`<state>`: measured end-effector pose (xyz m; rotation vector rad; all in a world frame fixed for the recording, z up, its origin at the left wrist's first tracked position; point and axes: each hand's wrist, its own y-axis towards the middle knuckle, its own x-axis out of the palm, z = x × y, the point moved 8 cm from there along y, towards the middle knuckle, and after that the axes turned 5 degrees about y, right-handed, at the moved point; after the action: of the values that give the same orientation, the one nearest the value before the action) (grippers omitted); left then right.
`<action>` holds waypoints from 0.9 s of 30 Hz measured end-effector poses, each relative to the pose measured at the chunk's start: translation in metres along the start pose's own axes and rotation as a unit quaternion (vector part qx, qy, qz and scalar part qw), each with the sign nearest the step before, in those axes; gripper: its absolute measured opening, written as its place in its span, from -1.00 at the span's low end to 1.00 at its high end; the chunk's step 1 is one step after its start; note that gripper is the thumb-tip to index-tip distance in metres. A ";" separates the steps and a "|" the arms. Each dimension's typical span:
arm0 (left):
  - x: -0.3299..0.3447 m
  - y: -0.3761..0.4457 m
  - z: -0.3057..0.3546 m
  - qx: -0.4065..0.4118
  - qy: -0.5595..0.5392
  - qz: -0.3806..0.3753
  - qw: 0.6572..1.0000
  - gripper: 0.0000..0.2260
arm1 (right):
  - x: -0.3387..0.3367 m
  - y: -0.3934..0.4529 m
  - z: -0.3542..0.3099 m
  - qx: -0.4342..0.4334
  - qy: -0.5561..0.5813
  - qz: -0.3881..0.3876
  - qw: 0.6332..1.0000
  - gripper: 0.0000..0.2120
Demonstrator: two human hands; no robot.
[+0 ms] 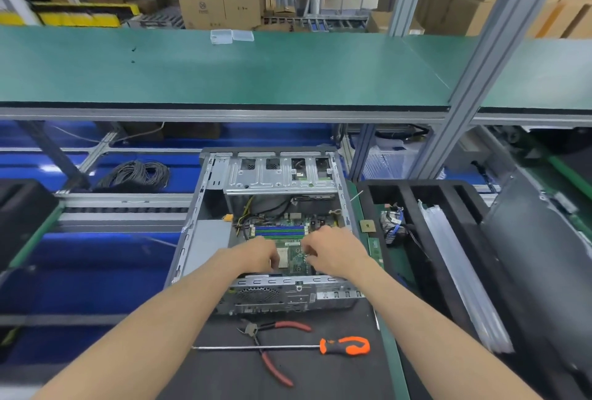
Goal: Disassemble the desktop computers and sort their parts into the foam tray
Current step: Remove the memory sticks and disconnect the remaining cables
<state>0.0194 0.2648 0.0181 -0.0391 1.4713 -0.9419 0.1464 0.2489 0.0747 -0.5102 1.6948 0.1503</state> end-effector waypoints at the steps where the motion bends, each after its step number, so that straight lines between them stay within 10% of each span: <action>1: -0.002 -0.001 -0.001 -0.007 -0.012 0.010 1.000 -0.82 | 0.000 0.000 -0.001 -0.003 -0.001 0.000 1.000 -0.81; 12: -0.029 -0.046 0.011 -0.036 -0.180 0.195 0.963 -0.80 | -0.021 -0.023 -0.014 -0.033 0.113 0.101 0.988 -0.84; 20: -0.024 -0.128 0.073 0.100 0.029 0.519 0.848 -0.85 | -0.003 -0.114 -0.069 -0.314 -0.008 0.275 0.909 -0.87; 23: 0.028 -0.124 0.102 0.165 0.087 0.441 0.878 -0.83 | 0.034 -0.122 -0.066 -0.302 -0.004 0.172 0.937 -0.86; 27: 0.107 -0.085 0.091 0.032 0.059 0.214 0.974 -0.76 | 0.094 -0.119 -0.042 -0.166 -0.001 -0.021 0.986 -0.70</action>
<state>0.0343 0.1037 -0.0066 0.3747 1.4772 -0.6449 0.1482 0.1034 0.0141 -0.7909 1.6630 0.4067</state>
